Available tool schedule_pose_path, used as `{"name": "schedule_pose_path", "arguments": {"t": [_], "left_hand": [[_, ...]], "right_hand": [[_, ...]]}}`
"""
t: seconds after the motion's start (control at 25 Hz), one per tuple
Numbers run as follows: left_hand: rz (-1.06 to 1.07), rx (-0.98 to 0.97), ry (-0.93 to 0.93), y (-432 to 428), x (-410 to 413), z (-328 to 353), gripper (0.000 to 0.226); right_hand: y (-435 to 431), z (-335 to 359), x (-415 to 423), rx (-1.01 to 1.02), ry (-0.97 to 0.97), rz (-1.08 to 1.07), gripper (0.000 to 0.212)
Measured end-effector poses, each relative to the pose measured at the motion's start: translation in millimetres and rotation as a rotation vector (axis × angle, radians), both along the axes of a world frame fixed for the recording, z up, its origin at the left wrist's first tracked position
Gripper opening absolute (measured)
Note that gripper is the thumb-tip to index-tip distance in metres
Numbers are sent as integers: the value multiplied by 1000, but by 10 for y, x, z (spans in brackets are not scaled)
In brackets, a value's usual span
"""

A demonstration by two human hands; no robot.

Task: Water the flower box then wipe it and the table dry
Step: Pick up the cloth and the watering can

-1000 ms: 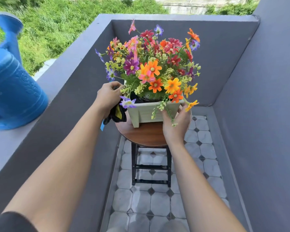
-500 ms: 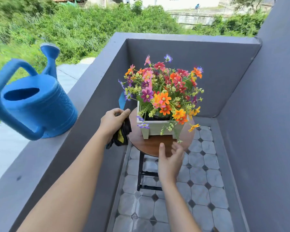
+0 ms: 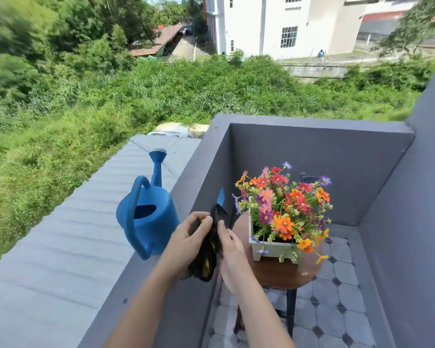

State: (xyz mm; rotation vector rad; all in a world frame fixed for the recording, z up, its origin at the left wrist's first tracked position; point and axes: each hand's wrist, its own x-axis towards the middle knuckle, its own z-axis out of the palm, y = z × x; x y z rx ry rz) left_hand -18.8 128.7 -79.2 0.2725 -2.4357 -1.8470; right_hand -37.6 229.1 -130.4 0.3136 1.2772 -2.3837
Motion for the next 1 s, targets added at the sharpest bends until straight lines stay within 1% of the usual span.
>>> {"name": "schedule_pose_path", "arguments": {"t": [0.04, 0.08, 0.12, 0.16, 0.2, 0.32, 0.4, 0.48, 0.52, 0.56, 0.68, 0.76, 0.84, 0.92, 0.96, 1.0], "left_hand": [[-8, 8, 36, -23, 9, 151, 16], [-15, 39, 67, -57, 16, 299, 26], [-14, 91, 84, -86, 16, 435, 40], [-12, 129, 93, -118, -3, 556, 49], [-10, 148, 100, -140, -29, 662, 50], [-38, 206, 126, -237, -132, 935, 32], [-112, 244, 128, -297, -168, 1073, 30], [-155, 188, 150, -355, -152, 1181, 23], [-150, 147, 166, -389, -147, 1231, 18], [-144, 115, 187, -443, -154, 1284, 17], [-151, -2, 229, -646, -203, 1469, 18], [-187, -92, 213, -841, -196, 1603, 25], [-231, -143, 184, -1076, -147, 1744, 27], [-285, -153, 152, -1274, -92, 1846, 25], [-300, -119, 129, -1367, -78, 1848, 28], [-301, -52, 99, -1447, -77, 1811, 36]], "right_hand": [[12, 164, -75, -35, 50, -29, 28], [39, 362, -147, -46, 101, -63, 10], [74, 569, -228, -33, 166, -78, 9], [109, 750, -313, -23, 249, -75, 16], [134, 917, -377, 1, 337, -73, 23], [186, 1423, -500, 223, 585, -22, 30], [221, 1738, -540, 428, 767, 53, 38], [230, 2024, -565, 613, 942, 137, 47], [217, 2132, -580, 659, 995, 175, 49], [193, 2207, -603, 669, 1014, 204, 50], [128, 2263, -710, 721, 970, 235, 46], [61, 2244, -712, 735, 955, 252, 32], [-65, 2199, -642, 659, 933, 277, 16], [-221, 2166, -530, 507, 831, 320, 12], [-321, 2149, -488, 443, 772, 342, 12], [-426, 2129, -463, 416, 730, 347, 16]]}}
